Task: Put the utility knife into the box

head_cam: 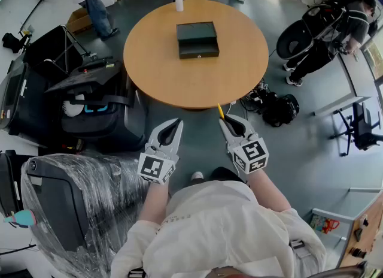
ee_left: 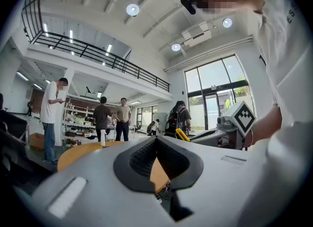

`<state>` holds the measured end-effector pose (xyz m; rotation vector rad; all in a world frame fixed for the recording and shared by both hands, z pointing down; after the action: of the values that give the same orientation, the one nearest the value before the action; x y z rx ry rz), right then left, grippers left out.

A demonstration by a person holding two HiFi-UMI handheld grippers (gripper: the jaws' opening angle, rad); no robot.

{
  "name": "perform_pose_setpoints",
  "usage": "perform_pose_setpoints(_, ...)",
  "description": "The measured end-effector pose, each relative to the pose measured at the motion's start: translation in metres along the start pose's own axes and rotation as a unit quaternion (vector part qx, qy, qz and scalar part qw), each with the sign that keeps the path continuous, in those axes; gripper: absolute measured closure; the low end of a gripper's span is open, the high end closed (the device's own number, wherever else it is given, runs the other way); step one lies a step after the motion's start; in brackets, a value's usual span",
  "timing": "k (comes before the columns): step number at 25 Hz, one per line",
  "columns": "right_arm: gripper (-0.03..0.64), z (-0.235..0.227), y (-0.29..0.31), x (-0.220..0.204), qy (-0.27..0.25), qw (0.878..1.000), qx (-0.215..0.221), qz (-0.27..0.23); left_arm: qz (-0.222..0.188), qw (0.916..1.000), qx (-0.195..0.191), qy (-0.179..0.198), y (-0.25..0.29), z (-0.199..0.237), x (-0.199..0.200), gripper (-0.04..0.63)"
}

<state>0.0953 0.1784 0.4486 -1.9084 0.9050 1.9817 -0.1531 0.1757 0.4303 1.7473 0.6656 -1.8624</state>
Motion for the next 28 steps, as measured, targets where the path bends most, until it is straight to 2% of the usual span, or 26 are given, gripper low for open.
perform_pose_setpoints(6,0.581,-0.007,0.021,-0.008,0.006,1.0,0.003,0.014,0.006,1.0,0.0,-0.003,0.009,0.016,-0.003,0.578)
perform_pose_setpoints(11,0.581,-0.034,0.052,-0.01,0.013,1.0,0.014,0.016,0.015,0.9998,0.007,-0.012,0.038,0.037,-0.018,0.578)
perform_pose_setpoints(17,0.581,-0.097,0.104,0.005,0.015,0.999,0.029,0.009,0.016,0.9998,0.014,-0.005,0.108,0.069,-0.02,0.578)
perform_pose_setpoints(28,0.581,-0.231,0.197,0.047,0.009,0.997,0.074,0.015,0.003,0.9986,0.052,-0.011,0.251,0.117,-0.008,0.578)
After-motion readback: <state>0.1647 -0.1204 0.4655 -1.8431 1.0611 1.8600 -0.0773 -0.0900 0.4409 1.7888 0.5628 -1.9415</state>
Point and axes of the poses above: the fingertips, and each gripper's own axes: y forward along the fingers, z to its left, x out of its top, the point moved 10 cm from there along -y, backward along the fingers, and after that the axes turned 3 degrees about x, right-handed, at the moved point
